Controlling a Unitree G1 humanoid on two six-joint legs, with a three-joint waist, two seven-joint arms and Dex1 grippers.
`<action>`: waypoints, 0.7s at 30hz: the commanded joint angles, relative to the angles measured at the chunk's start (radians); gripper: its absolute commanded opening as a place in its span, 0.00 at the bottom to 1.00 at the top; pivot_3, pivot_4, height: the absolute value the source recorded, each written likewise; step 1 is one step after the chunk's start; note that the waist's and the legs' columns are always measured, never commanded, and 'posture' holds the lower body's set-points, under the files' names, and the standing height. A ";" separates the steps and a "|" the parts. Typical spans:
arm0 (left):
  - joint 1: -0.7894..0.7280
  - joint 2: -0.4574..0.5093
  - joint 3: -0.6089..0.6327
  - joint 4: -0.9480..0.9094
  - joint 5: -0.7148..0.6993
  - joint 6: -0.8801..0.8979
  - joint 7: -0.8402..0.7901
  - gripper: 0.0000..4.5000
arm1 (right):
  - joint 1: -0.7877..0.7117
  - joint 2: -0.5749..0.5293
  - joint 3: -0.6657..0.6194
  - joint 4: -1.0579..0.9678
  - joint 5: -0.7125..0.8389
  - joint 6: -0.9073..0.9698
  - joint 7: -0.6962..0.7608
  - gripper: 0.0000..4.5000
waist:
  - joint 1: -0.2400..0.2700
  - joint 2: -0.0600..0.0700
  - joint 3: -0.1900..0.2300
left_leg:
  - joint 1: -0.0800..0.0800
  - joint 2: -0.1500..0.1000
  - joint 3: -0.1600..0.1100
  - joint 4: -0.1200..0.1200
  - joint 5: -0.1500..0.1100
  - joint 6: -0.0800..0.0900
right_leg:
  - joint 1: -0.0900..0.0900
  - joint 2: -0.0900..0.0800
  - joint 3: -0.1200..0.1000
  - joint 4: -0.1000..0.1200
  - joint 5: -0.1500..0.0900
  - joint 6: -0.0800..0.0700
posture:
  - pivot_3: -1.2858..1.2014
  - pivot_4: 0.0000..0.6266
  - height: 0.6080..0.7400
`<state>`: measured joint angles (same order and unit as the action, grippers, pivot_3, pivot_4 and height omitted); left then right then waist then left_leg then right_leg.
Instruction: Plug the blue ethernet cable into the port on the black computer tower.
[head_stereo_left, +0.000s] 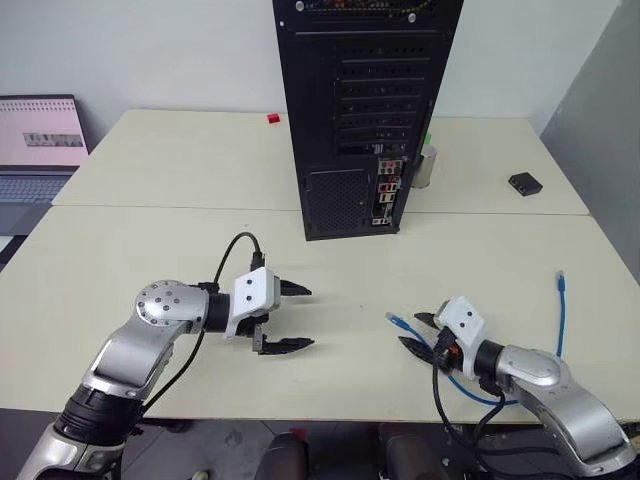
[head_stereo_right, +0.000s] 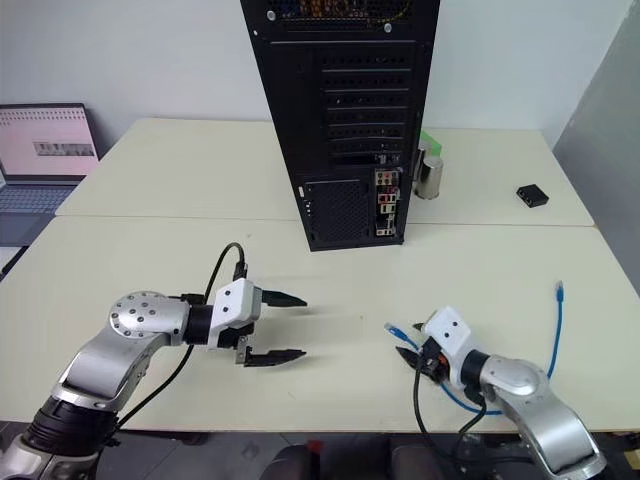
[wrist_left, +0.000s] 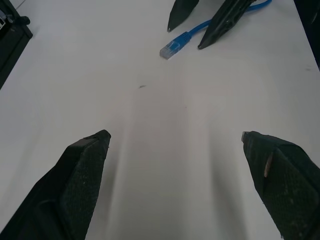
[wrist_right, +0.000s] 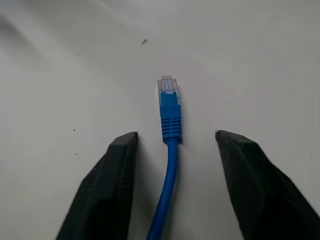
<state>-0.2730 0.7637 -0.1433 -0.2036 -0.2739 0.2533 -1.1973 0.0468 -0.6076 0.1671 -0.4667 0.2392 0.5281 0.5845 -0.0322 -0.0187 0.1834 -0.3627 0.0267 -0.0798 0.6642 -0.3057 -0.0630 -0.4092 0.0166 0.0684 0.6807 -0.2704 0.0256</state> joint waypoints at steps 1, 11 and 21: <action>-0.041 -0.020 -0.020 0.013 0.006 -0.047 -0.016 1.00 | -0.020 0.004 0.017 0.015 -0.030 -0.020 0.008 0.33 | 0.000 0.000 0.000 | 0.000 0.000 0.000 0.000 0.000 0.000 | 0.000 0.000 0.000 0.000 0.000 0.000 | 0.52 0.24 1.00; -0.171 -0.111 -0.137 0.166 0.063 -0.139 -0.084 1.00 | -0.121 -0.063 0.075 -0.069 -0.054 -0.013 0.118 0.02 | 0.000 0.000 0.000 | 0.000 0.000 0.000 0.001 0.000 0.000 | 0.000 0.000 0.000 0.000 0.000 0.000 | 0.52 0.24 1.00; -0.284 -0.211 -0.199 0.325 0.117 -0.224 -0.113 1.00 | -0.224 -0.053 0.151 -0.115 -0.072 0.056 0.148 0.02 | 0.000 0.000 0.000 | -0.001 -0.001 -0.001 0.001 0.000 0.000 | 0.000 0.000 -0.002 0.000 0.000 0.000 | 0.52 0.24 1.00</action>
<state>-0.5320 0.5609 -0.3397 0.1165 -0.1585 0.0533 -1.2998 -0.1575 -0.6603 0.3085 -0.5511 0.1762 0.5829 0.7218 -0.0320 -0.0187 0.1834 -0.3632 0.0260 -0.0811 0.6651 -0.3057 -0.0629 -0.4090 0.0165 0.0669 0.6810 -0.2702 0.0253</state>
